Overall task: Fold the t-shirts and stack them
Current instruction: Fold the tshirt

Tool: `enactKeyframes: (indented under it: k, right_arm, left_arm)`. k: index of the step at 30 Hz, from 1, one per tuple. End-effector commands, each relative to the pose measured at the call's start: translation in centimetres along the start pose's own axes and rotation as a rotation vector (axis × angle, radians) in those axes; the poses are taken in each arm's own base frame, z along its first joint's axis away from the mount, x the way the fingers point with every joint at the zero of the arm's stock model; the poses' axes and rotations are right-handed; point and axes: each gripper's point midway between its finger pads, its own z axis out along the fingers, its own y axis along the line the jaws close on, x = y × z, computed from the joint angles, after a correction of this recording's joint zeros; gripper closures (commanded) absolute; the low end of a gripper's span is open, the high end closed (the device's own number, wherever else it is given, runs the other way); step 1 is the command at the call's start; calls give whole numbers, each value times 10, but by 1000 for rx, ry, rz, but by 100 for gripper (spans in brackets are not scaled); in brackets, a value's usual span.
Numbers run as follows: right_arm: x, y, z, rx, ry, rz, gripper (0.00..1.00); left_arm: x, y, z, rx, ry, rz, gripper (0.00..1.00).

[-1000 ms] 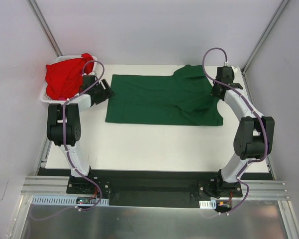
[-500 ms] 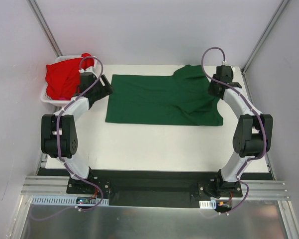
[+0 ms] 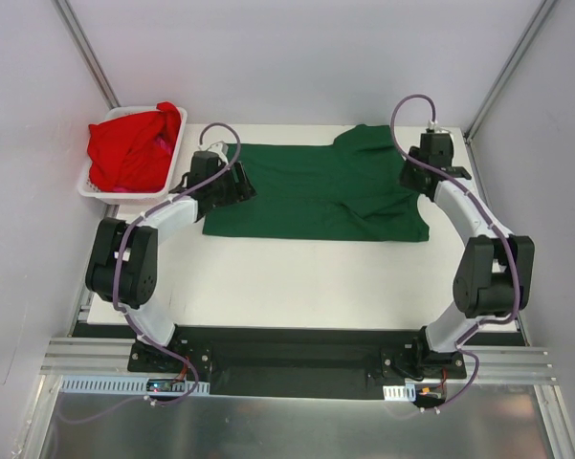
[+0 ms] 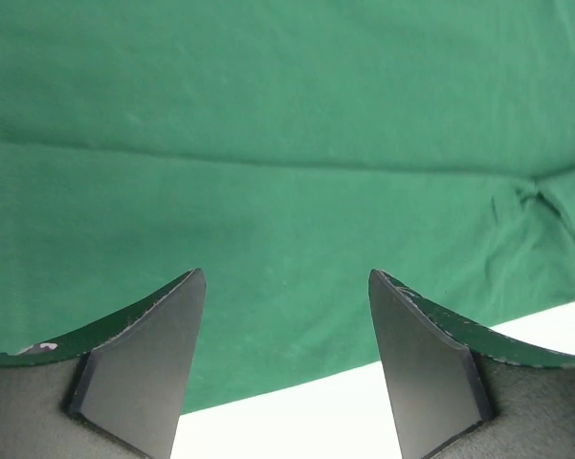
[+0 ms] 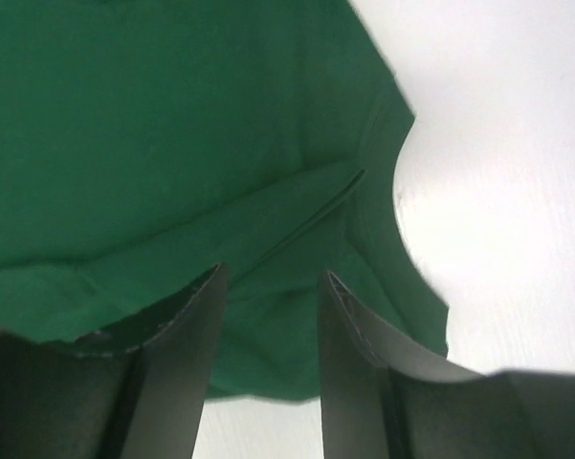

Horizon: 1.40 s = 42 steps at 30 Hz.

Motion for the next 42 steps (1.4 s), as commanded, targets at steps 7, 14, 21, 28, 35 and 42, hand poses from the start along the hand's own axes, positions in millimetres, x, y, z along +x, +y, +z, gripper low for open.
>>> enactKeyframes:
  k: [7,14,21,28,35,42]
  right_arm:
    - [46,57,-25,-256,89,65,53]
    - [73,76,-12,-310,164,79,53]
    - [82,76,-3,-295,193,75,53]
    - [90,65,-7,-239,218,55,53]
    - [107,63,-19,-234,261,50,59]
    - [125,59,-12,-221,303,31,81]
  left_arm:
    - [25,-7,5,25,24,29,31]
    - [30,-4,5,18,29,41,31]
    - [34,-1,8,11,40,46,32]
    - [39,-4,13,23,61,51,35]
    - [51,-8,14,20,89,36,45]
    - [60,-2,26,-18,126,20,60]
